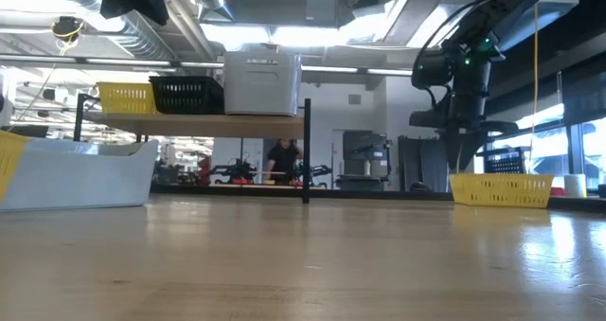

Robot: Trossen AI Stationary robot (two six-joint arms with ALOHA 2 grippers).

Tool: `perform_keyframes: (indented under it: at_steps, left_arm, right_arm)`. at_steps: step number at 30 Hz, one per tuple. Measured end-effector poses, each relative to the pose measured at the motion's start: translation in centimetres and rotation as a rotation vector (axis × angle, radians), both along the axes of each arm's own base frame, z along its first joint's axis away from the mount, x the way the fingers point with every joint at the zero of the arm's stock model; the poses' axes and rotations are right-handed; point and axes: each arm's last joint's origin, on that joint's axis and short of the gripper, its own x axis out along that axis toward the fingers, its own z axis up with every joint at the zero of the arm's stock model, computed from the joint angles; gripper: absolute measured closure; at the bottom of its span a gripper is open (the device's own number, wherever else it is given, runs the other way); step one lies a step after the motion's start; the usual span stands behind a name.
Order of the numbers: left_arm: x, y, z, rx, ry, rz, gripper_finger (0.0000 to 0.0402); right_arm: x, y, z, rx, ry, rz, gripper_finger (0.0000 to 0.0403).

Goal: Stack baskets on shelf by color
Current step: Stack the top yellow bin on top of the other yellow bin on the shelf

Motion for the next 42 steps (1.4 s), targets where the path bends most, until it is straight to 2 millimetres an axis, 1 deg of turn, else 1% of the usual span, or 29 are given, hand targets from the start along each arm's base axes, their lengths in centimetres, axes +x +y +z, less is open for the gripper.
perform_keyframes:
  at_steps: [2, 6, 15, 17, 20, 22, 25, 28, 31, 34, 37, 40, 42]
  left_arm:
    - [0.0, 0.0, 0.0, 0.0, 0.0, 0.0, 0.0354]
    - [0.0, 0.0, 0.0, 0.0, 0.0, 0.0, 0.0354]
    - [0.0, 0.0, 0.0, 0.0, 0.0, 0.0, 0.0354]
    - [0.0, 0.0, 0.0, 0.0, 0.0, 0.0, 0.0354]
    - [0.0, 0.0, 0.0, 0.0, 0.0, 0.0, 0.0354]
    - [0.0, 0.0, 0.0, 0.0, 0.0, 0.0, 0.0354]
    - [0.0, 0.0, 0.0, 0.0, 0.0, 0.0, 0.0354]
    - [0.0, 0.0, 0.0, 0.001, 0.001, -0.001, 0.0354]
    - [0.0, 0.0, 0.0, 0.006, 0.004, -0.004, 0.0354]
    - [0.0, 0.0, 0.0, 0.007, 0.005, -0.004, 0.0354]
    - [0.0, 0.0, 0.0, 0.008, 0.005, -0.004, 0.0354]
    - [0.0, 0.0, 0.0, 0.028, 0.016, -0.02, 0.0354]
    - [0.0, 0.0, 0.0, 0.042, 0.024, -0.031, 0.0354]
  right_arm:
    - [0.1, -0.1, -0.3, 0.009, 0.011, -0.001, 0.0325]
    - [0.4, -0.4, -1.5, 0.044, 0.044, 0.006, 0.0325]
    - [1.3, -1.4, -4.3, 0.056, 0.151, 0.179, 0.0328]
    - [1.4, -1.4, -4.8, 0.079, 0.148, 0.221, 0.0343]
    - [1.8, -1.1, -4.9, 0.099, 0.13, 0.294, 0.0388]
    - [2.3, -0.6, -4.8, 0.103, 0.137, 0.34, 0.0394]
    - [3.4, 0.4, -4.2, 0.125, 0.132, 0.431, 0.0399]
    - [5.3, 1.9, -3.0, 0.159, 0.099, 0.547, 0.04]
    - [7.7, 4.3, -1.6, 0.207, 0.017, 0.711, 0.0401]
    - [10.2, 7.4, 0.0, 0.25, -0.099, 0.894, 0.0401]
    - [12.2, 10.9, 1.5, 0.241, -0.169, 1.116, 0.0402]
    - [13.6, 14.2, 2.8, 0.172, -0.198, 1.349, 0.0402]
    - [14.2, 16.1, 3.2, 0.122, -0.221, 1.483, 0.0402]
